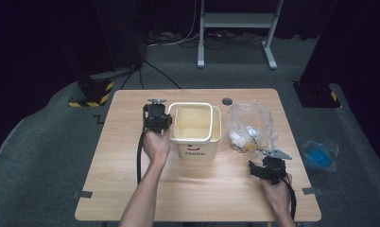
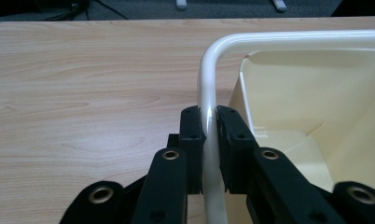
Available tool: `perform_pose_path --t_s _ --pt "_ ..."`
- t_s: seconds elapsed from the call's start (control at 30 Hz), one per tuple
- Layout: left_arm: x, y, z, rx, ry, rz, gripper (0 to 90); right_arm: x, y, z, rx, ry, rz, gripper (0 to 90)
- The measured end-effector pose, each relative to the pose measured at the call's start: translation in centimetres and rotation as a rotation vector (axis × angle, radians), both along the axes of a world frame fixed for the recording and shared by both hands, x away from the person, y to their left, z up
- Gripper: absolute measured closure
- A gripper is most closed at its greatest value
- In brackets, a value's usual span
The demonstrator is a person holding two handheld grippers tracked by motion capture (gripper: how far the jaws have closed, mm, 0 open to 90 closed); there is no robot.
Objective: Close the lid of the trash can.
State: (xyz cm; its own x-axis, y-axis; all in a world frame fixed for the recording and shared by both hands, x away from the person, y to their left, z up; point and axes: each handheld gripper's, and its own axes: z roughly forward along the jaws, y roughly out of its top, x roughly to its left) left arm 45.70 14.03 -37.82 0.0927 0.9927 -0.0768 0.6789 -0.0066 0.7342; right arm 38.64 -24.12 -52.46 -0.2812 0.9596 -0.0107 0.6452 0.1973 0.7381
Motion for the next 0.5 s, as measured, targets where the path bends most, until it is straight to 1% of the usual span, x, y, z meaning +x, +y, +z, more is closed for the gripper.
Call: perform_pose_path --t_s 0.03,0.1,0.33,0.5 --pt "0.0 -0.2 0.0 -0.008 0.003 0.001 80.7 0.0 0.0 0.0 0.000 0.000 0.000 19.8" --pt "0.1 -0.4 0.0 -0.008 0.006 0.002 80.7 0.0 0.0 0.0 0.000 0.000 0.000 19.7" --pt "0.3 -1.1 0.1 0.004 0.010 -0.010 80.7 0.0 0.0 0.0 0.000 0.000 0.000 19.7" --pt "0.4 -1.5 0.1 0.006 0.005 -0.014 80.6 0.0 0.0 0.0 0.000 0.000 0.000 19.8"
